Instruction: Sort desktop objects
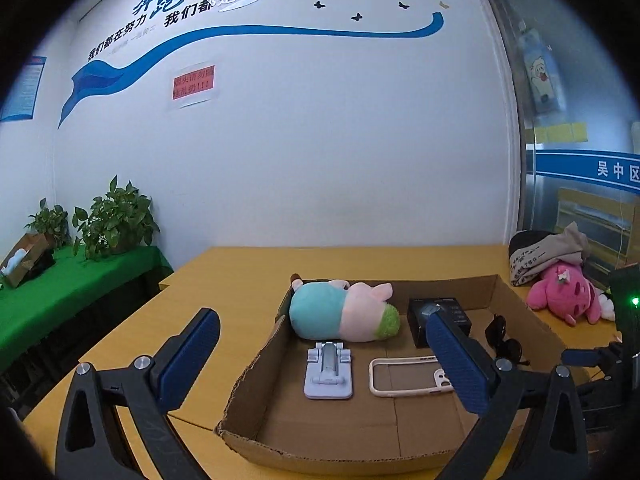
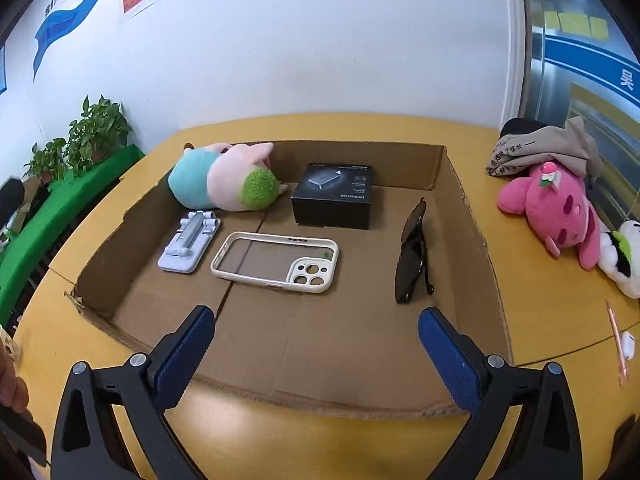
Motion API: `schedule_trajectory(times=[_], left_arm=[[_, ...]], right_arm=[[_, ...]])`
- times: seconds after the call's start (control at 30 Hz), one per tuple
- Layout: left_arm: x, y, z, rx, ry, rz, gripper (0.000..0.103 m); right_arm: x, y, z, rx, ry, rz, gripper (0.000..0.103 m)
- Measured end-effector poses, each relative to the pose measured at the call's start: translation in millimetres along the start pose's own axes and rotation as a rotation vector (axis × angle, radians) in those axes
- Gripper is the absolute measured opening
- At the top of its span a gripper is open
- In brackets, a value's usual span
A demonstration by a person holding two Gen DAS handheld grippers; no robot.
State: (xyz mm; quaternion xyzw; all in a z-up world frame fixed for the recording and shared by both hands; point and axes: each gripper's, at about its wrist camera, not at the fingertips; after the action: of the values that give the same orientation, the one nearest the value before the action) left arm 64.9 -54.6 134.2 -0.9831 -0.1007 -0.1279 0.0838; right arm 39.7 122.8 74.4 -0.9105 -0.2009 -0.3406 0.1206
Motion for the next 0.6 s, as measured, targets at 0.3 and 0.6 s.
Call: schedule_trajectory(times=[0.3,0.6], left_arm=[[20,-11,6,-0.022,0.045,-0.006,0.103],[22,-24,22,-0.059,0.126,0.005,0.103]], right_arm=[[25,12,15,-0.002,-0.017,0.042,0.103],[41,18,27,0.001,-0.024,0.05,0.103]])
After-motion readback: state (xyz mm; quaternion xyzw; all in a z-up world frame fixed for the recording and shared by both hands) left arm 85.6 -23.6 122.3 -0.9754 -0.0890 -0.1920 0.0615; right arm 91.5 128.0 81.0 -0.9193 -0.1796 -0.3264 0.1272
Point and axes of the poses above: each gripper's, at about its wrist camera, not at the fingertips, and x roughly against the way its jaws point, y to its left, z to its underside, and after that the axes turned 11 degrees about x, right-handed
